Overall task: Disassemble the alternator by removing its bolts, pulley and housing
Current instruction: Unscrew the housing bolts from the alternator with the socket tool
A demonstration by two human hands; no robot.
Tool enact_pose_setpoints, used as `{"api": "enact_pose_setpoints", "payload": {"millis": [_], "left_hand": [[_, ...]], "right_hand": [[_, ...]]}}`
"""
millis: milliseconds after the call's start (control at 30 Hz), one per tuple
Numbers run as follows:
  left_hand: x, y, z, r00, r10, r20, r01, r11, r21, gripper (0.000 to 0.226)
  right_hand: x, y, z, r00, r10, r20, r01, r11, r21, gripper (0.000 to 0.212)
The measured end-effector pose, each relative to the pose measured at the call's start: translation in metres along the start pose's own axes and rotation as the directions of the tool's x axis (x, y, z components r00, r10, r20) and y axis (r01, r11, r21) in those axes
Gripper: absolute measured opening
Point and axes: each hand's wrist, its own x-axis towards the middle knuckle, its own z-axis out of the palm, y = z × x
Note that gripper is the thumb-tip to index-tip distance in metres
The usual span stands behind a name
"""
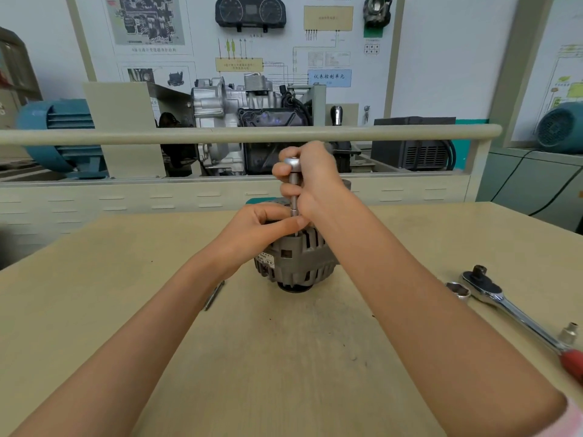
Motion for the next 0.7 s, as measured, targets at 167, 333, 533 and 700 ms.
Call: {"api": "enact_pose_setpoints", "payload": {"millis": [167, 333, 533, 700], "left_hand": [[0.0, 0.0, -0.001, 0.998, -0.025, 0.055, 0.026, 0.999, -0.019, 0.022], [-0.001, 0.0, -0.003, 0.998, -0.012, 0.065, 0.014, 0.999, -0.031, 0.021], [-0.002, 0.003, -0.001, 1.0, 0.013, 0.001, -0.013, 1.0, 0.024, 0.022], [-0.002, 0.003, 0.0, 1.0, 0.006, 0.006, -0.006, 1.0, 0.023, 0.02]], "right_hand": [[0.012, -0.009, -0.005, 0.849, 0.342, 0.404, -0.352, 0.935, -0.051, 0.021], [0.012, -0.009, -0.008, 0.775, 0.383, 0.502, -0.432, 0.902, -0.021, 0.022], [0.005, 0.005, -0.002, 0.99, -0.061, -0.124, 0.079, 0.986, 0.146, 0.023], [0.003, 0.005, 0.0, 0.983, -0.099, -0.153, 0.118, 0.986, 0.115, 0.025]]}}
